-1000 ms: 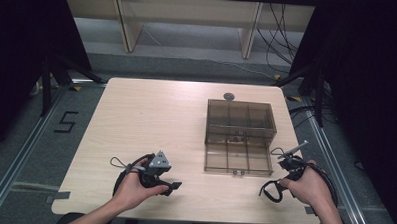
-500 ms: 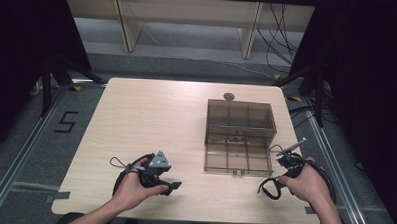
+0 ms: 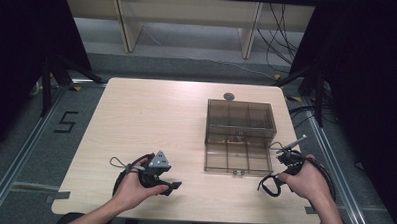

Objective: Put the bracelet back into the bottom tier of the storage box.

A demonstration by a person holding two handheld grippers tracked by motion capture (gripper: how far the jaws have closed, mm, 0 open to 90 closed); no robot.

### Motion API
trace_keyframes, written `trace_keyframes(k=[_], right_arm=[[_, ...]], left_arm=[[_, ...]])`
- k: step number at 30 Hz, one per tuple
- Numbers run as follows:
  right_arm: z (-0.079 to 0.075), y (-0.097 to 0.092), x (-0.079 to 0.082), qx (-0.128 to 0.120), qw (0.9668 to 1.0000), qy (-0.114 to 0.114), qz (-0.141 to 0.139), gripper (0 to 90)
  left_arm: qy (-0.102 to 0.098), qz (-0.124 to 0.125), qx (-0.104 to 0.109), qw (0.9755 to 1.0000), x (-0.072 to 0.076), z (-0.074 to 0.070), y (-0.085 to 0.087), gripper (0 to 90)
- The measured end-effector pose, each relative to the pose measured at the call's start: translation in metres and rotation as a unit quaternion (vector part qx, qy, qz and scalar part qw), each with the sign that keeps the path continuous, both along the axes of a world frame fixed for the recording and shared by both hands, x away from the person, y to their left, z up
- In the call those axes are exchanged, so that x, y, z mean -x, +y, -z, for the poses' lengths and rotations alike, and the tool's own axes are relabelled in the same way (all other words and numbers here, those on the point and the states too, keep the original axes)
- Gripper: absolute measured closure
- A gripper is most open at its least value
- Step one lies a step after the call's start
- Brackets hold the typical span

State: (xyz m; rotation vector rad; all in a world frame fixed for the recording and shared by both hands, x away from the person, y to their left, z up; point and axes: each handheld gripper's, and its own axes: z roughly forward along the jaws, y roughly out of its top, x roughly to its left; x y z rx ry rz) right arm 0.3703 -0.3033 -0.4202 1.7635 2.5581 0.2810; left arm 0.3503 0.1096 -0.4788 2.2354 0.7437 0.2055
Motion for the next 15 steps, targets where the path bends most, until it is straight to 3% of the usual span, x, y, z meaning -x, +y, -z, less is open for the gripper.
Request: trace_keyframes(k=[4,6,7,10,15], right_arm=[[-0.0028,0.0005,-0.0027,0.01,0.9999,-0.003,-0.008,85.3],[-0.0026,0.0035,-0.0024,0.001,0.9999,-0.008,0.007,85.3],[-0.0057,0.0029,-0.0041,0.009,0.9999,0.002,-0.003,85.3],[-0.008,0.0048,-0.0053,-0.003,1.0,0.009,-0.001,85.3],[-0.0096,0.0066,-0.0071,-0.002,1.0,0.002,-0.002,85.3]], left_arm=[[0.0,0.001,-0.001,1.0,-0.0001,-0.0002,0.0002,30.0],[0.001,-0.001,0.0,1.0,0.0002,-0.0002,0.0002,30.0],[0.001,-0.002,0.001,1.0,0.0003,-0.0002,0.0002,30.0],[0.005,-0.005,0.004,1.0,0.0005,-0.0001,0.0002,30.0],[0.002,-0.007,0.002,1.0,0.0001,-0.0001,0.0003,30.0]])
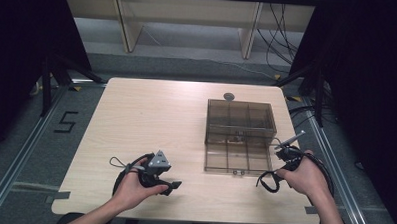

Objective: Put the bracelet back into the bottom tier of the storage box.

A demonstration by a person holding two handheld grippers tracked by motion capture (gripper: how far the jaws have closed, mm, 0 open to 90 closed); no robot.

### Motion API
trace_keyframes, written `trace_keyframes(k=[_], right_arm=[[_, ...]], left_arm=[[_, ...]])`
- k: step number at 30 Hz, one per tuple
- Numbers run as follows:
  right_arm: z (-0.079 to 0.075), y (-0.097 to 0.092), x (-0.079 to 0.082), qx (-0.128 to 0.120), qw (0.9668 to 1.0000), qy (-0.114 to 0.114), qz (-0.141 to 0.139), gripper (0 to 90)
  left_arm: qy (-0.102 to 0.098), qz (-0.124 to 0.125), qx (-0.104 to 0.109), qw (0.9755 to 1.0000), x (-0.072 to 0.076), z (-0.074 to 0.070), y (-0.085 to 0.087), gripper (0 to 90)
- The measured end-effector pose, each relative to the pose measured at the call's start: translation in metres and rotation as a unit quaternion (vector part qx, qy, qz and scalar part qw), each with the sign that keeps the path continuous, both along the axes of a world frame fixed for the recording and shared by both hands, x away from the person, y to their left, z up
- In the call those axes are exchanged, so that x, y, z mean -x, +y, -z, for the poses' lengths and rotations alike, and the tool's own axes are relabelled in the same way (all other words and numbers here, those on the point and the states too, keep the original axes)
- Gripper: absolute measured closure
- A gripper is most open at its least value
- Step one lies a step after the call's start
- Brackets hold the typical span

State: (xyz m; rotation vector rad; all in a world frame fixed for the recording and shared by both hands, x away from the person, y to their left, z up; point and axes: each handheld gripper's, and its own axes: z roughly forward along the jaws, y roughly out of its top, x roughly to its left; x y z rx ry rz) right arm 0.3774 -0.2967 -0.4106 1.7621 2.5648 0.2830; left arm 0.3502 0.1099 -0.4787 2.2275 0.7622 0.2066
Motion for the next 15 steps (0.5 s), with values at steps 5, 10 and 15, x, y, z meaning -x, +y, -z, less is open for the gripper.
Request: trace_keyframes(k=[5,10,15], right_arm=[[0.0,-0.0014,-0.0041,0.007,0.9998,-0.006,-0.018,85.3],[-0.0006,-0.0002,-0.0059,0.013,0.9998,-0.013,-0.012,85.3],[-0.0039,0.0009,-0.0082,0.018,0.9998,-0.004,-0.005,85.3]], left_arm=[[0.0,0.004,0.0,1.0,0.0002,-0.0001,-0.0002,30.0],[-0.002,0.009,-0.001,1.0,-0.0003,0.0002,-0.0007,30.0],[-0.002,0.008,-0.001,1.0,-0.0002,0.0001,-0.0004,30.0]])
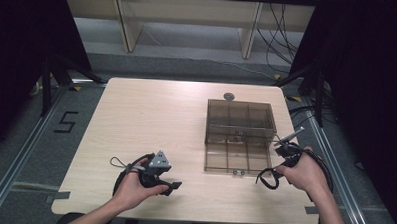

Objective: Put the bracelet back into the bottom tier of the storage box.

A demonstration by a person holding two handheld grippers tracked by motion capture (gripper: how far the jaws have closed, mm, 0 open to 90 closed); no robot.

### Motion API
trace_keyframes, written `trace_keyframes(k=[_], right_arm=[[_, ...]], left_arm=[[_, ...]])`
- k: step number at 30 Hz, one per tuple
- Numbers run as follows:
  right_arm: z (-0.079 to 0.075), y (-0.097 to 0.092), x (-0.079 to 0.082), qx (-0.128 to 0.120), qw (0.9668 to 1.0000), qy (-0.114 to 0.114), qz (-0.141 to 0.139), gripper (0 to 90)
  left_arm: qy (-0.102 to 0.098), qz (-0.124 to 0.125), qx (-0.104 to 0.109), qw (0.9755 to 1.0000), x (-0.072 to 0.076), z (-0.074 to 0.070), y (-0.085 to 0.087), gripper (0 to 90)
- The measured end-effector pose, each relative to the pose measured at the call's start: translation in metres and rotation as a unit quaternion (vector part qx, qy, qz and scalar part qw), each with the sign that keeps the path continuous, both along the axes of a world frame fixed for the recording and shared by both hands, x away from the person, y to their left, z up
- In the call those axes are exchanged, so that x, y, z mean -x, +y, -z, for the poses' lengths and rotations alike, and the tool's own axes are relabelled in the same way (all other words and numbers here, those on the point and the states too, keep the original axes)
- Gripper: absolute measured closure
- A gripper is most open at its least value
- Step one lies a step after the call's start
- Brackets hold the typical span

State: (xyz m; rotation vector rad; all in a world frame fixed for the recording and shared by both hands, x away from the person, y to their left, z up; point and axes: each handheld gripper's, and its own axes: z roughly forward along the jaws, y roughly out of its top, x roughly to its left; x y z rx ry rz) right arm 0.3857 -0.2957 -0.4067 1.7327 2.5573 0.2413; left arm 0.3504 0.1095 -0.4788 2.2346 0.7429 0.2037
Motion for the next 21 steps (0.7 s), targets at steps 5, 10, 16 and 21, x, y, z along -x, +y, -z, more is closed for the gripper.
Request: trace_keyframes(k=[5,10,16,21], right_arm=[[-0.003,0.0035,-0.0002,-0.016,0.9995,0.013,0.026,85.3],[-0.0015,-0.0012,-0.0051,-0.005,1.0,-0.004,-0.002,85.3],[-0.0041,0.0022,-0.0069,-0.017,0.9998,0.006,0.006,85.3],[-0.0055,0.004,-0.0093,-0.015,0.9999,0.006,0.004,85.3]], left_arm=[[0.001,0.0,-0.001,1.0,-0.0002,0.0003,-0.0001,30.0],[0.0,0.002,-0.002,1.0,-0.0003,0.0003,-0.0002,29.9],[0.001,0.001,-0.001,1.0,-0.0003,0.0003,-0.0002,29.9],[0.0,0.002,-0.002,1.0,-0.0004,0.0003,-0.0001,29.9]])
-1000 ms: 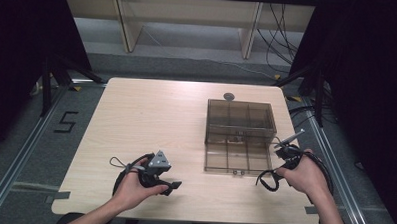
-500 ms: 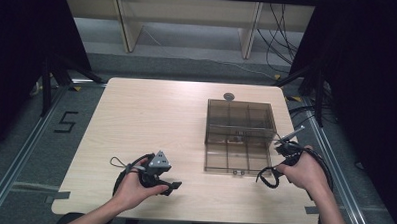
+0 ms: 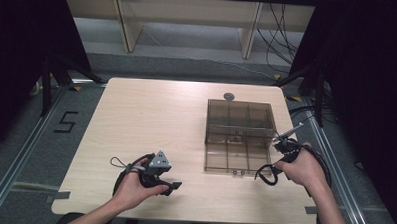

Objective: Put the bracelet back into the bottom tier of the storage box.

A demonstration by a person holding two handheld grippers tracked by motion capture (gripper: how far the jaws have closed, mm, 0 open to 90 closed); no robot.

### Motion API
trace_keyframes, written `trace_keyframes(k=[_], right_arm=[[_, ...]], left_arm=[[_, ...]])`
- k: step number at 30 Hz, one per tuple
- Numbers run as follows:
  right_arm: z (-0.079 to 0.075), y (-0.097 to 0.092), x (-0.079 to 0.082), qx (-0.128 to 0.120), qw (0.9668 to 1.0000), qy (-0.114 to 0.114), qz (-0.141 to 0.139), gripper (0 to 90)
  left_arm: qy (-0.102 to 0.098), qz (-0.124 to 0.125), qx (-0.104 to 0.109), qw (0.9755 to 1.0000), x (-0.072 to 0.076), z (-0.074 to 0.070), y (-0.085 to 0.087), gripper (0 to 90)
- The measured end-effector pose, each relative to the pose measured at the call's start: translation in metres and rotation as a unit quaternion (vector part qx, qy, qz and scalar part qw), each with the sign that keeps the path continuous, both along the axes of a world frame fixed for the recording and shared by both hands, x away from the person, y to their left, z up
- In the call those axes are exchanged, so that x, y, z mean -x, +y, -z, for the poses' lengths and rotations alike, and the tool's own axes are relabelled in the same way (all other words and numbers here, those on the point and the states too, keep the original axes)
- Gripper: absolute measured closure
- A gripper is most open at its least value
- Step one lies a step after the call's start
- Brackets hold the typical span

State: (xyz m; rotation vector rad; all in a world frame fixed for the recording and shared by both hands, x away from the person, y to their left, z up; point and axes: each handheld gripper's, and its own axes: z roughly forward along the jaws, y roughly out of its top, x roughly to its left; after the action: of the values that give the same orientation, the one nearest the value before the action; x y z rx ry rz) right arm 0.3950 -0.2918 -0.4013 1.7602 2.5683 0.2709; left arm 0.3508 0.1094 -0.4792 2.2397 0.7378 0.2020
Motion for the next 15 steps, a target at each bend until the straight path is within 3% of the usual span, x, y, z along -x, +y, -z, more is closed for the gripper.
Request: trace_keyframes(k=[2,5,6,9,15], right_arm=[[0.0023,-0.0005,-0.0012,0.004,0.9999,-0.015,-0.001,85.3],[0.0016,-0.0004,-0.0034,0.006,0.9999,-0.013,-0.007,85.3],[0.001,0.0029,-0.0025,-0.002,0.9999,-0.011,0.01,85.3],[0.0006,0.001,-0.0054,0.001,0.9999,-0.014,-0.003,85.3],[0.003,0.0039,-0.0086,0.001,0.9999,-0.014,0.001,85.3]], left_arm=[[0.0,-0.001,0.001,1.0,0.0002,-0.0001,0.0,29.9],[0.001,-0.003,0.001,1.0,0.0002,-0.0001,0.0001,29.9],[0.006,-0.008,0.006,0.9999,0.0008,0.0005,-0.0005,29.9],[0.006,-0.008,0.006,0.9999,0.0007,0.0005,-0.0005,29.9],[0.006,-0.011,0.01,0.9999,0.0009,0.0006,-0.0006,29.8]])
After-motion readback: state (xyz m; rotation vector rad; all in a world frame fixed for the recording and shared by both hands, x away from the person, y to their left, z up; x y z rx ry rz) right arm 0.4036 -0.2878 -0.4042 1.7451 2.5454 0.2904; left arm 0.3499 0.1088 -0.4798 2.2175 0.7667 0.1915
